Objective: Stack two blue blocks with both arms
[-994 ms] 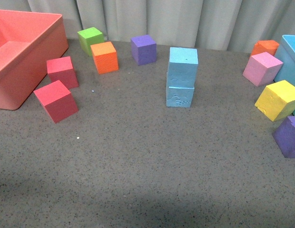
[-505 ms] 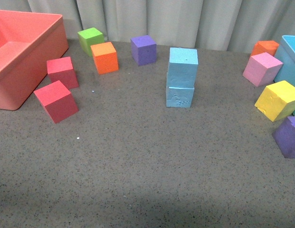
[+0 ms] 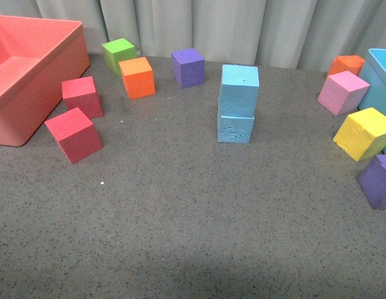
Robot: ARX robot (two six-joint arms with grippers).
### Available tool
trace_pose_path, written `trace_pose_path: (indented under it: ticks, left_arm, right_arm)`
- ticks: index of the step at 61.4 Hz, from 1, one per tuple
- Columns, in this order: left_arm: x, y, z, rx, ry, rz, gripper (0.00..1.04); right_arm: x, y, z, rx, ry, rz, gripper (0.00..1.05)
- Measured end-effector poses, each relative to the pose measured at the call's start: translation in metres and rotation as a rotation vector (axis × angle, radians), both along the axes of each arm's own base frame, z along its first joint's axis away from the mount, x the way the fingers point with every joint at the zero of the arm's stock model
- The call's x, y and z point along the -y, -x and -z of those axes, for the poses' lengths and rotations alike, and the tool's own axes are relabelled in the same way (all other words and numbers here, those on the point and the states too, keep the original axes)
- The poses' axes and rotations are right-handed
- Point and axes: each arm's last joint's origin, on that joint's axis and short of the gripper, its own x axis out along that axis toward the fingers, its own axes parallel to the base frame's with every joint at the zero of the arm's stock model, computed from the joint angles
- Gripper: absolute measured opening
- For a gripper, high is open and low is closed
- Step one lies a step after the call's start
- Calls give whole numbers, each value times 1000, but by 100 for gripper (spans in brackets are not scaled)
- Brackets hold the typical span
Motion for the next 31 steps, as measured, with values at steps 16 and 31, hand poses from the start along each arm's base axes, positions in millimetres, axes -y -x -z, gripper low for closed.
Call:
trace_pose_path:
  ticks: [16, 31]
  left_arm:
    - [0, 5, 0, 0, 0, 0, 4]
    - [0, 17, 3, -7, -2, 2, 4]
  right_arm:
    - [0, 0, 0, 0, 0, 0, 95]
    - [0, 0, 0, 0, 0, 0, 95]
